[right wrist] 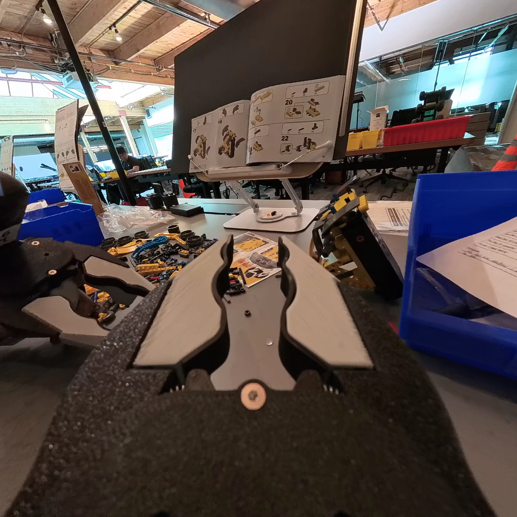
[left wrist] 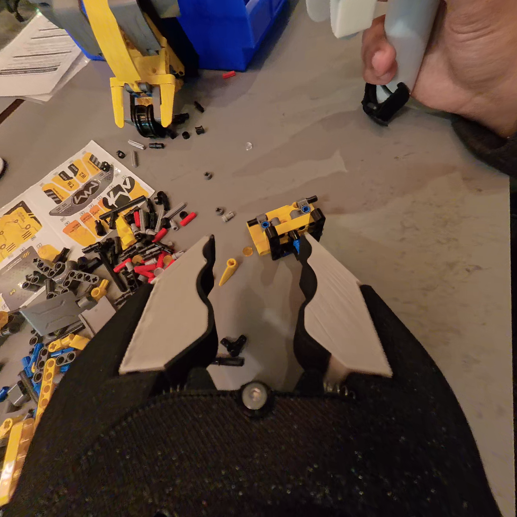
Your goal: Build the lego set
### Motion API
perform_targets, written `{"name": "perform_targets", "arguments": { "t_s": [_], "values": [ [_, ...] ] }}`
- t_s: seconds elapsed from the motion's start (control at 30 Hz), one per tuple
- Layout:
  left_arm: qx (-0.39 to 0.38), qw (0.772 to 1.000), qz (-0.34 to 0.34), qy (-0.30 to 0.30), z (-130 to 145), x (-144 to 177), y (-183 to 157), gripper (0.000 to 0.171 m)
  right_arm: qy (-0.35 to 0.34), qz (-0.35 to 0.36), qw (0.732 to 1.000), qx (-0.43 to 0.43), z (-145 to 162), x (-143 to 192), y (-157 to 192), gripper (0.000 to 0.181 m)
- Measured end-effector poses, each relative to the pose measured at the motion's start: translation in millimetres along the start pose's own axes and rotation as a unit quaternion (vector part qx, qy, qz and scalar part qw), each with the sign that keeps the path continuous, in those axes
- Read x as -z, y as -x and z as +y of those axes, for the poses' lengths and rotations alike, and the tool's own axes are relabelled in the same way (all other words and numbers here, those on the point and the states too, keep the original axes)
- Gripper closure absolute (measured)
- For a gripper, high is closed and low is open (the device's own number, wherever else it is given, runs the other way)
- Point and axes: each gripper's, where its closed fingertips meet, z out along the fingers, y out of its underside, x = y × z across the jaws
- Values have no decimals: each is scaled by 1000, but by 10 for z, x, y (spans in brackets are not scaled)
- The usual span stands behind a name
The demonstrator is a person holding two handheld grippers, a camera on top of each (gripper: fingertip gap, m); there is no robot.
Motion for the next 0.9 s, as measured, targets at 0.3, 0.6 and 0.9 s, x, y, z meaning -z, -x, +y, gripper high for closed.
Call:
{"name": "perform_targets", "arguments": {
  "t_s": [0.3, 0.6, 0.9],
  "values": [
    [20, 997, 59, -54, -180, 89, -170, 102, 0, -2, 1000, -1, 0, 1, 5, 149],
    [7, 997, 43, -64, -234, 48, -218, 62, 0, -2, 1000, -1, -2, 1, 6, 149],
    [-2, 999, 30, -42, -184, -7, -213, 82, 1, -1, 1000, -1, 3, -2, 5, 149]
  ]
}}
